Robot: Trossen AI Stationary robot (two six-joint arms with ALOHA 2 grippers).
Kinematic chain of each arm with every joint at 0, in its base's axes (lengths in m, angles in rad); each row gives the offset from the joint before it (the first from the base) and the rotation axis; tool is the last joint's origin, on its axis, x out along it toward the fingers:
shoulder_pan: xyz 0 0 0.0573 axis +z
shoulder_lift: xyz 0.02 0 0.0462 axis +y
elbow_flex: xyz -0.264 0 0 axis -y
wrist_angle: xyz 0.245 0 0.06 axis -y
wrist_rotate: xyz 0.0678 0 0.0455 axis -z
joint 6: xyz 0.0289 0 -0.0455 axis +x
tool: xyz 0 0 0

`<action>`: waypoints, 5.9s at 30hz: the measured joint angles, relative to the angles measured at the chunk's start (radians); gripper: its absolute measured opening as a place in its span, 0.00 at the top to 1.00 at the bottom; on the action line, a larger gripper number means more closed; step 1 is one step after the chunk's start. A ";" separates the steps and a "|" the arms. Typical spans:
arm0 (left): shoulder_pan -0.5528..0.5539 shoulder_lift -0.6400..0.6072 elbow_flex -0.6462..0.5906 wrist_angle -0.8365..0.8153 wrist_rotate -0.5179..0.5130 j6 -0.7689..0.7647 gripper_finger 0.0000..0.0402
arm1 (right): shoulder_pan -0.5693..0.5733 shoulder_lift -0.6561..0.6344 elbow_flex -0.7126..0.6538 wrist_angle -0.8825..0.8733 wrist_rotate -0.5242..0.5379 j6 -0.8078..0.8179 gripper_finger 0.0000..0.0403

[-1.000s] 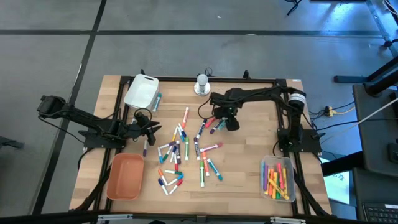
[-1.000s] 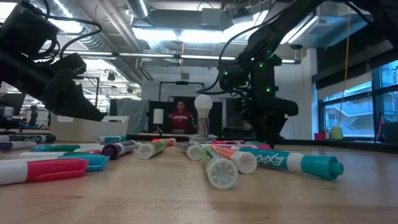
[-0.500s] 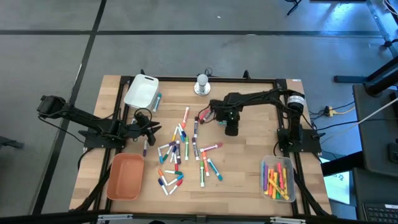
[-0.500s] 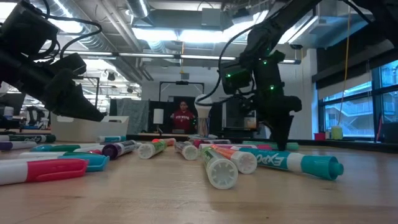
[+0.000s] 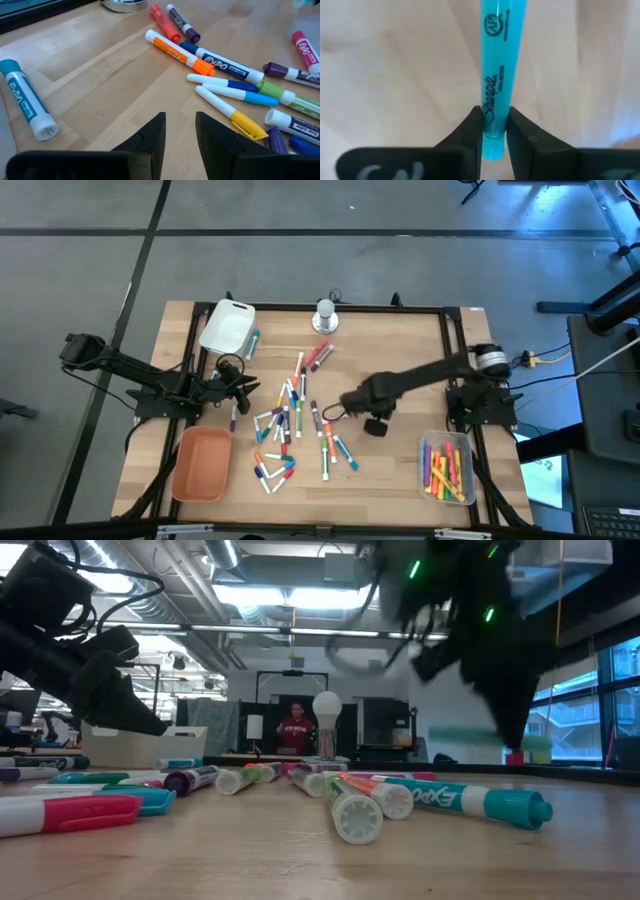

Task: Pick & Place Markers
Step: Put the light blue highlighter pen into the transparent bin, then put the pink highlighter pen into the transparent bin

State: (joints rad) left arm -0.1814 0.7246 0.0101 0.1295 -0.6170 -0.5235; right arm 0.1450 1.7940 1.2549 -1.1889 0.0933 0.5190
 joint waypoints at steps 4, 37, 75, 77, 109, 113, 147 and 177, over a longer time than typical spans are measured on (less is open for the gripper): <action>0.000 0.000 0.000 0.000 0.002 -0.017 0.75 | 0.111 -0.119 0.002 -0.071 0.019 0.263 0.85; 0.000 0.000 0.000 0.016 0.037 -0.059 0.75 | 0.828 -0.325 -0.068 -0.072 -0.107 1.444 0.70; 0.000 0.000 0.000 0.098 -0.001 -0.042 0.75 | 0.450 0.007 -0.066 0.496 0.018 1.048 0.55; 0.000 0.000 0.000 0.098 0.006 -0.042 0.75 | 0.438 0.057 -0.066 0.470 -0.047 1.065 0.55; 0.000 0.000 0.000 0.096 0.003 -0.058 0.75 | 0.588 -0.101 0.133 -0.122 0.226 1.187 0.84; 0.000 0.000 0.000 0.097 -0.025 -0.066 0.75 | 0.654 -0.131 0.115 -0.307 0.107 1.402 0.84; 0.000 0.000 0.000 0.098 -0.057 -0.092 0.75 | 0.711 -0.134 -0.188 -0.137 -0.212 1.538 0.76; 0.320 0.528 0.356 0.296 0.118 0.179 0.75 | 0.188 -0.135 0.196 -0.028 0.552 0.604 0.75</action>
State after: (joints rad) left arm 0.1385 1.2527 0.3660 0.4257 -0.4987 -0.3448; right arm 0.3332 1.6588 1.4504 -1.2170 0.6449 1.1227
